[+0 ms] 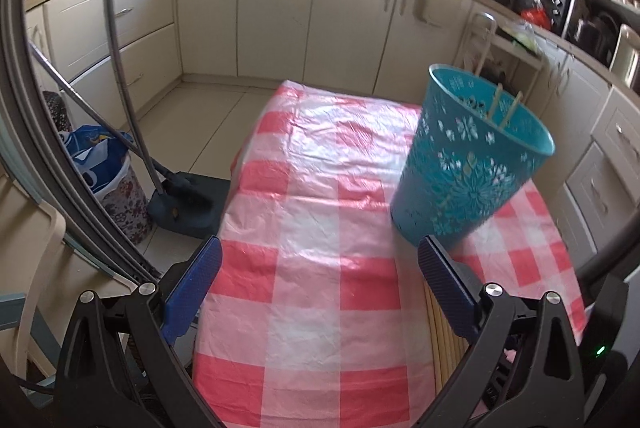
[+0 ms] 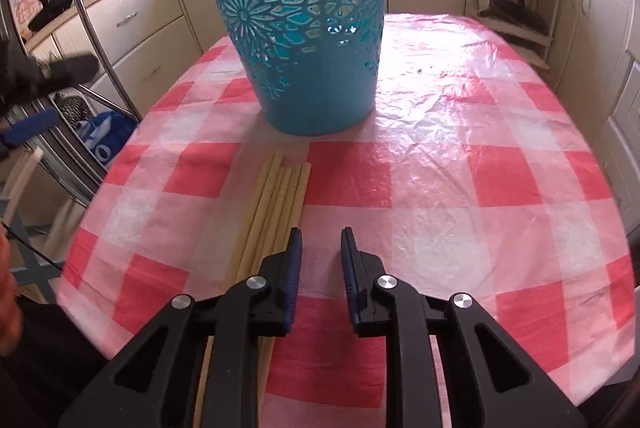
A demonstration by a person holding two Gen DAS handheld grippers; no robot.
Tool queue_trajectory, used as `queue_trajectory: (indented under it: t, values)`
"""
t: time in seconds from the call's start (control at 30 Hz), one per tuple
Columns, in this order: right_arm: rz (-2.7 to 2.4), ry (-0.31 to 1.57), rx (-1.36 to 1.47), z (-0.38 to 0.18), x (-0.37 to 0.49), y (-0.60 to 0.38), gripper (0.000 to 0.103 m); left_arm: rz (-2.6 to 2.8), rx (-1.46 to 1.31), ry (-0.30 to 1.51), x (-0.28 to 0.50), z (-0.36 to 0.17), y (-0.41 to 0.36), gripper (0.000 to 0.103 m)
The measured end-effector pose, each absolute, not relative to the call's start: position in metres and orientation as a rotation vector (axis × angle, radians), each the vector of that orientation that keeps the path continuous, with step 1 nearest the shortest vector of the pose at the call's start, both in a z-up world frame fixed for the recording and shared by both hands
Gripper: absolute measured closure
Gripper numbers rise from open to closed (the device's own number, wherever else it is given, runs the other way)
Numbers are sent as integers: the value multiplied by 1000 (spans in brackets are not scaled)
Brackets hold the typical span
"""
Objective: Organize utensils
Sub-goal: 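Lower the left tool to the chopsticks and grasp one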
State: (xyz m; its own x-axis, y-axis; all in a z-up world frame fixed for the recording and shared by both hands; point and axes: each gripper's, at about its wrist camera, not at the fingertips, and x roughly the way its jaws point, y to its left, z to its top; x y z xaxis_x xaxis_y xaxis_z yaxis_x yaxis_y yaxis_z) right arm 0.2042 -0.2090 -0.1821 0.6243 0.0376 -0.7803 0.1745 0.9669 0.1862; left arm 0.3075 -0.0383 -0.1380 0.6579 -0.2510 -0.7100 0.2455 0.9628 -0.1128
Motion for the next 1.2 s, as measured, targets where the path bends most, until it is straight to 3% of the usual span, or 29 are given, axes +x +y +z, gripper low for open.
queue_trajectory:
  t: [0.27, 0.53, 0.87, 1.07, 1.2]
  values:
    - [-66, 893, 207, -184, 206, -202, 82, -296, 33, 862, 308, -155, -52, 9]
    - [-30, 942, 93, -183, 206, -203, 92, -378, 176, 981, 304, -188, -83, 9]
    - [14, 933, 182, -185, 197, -229, 95, -425, 293, 1052, 298, -217, -117, 9]
    - [36, 930, 221, -185, 195, -236, 95, -429, 282, 1069, 299, -215, -114, 12]
    - [41, 935, 229, -185, 195, -238, 95, -439, 299, 1067, 301, -218, -117, 21]
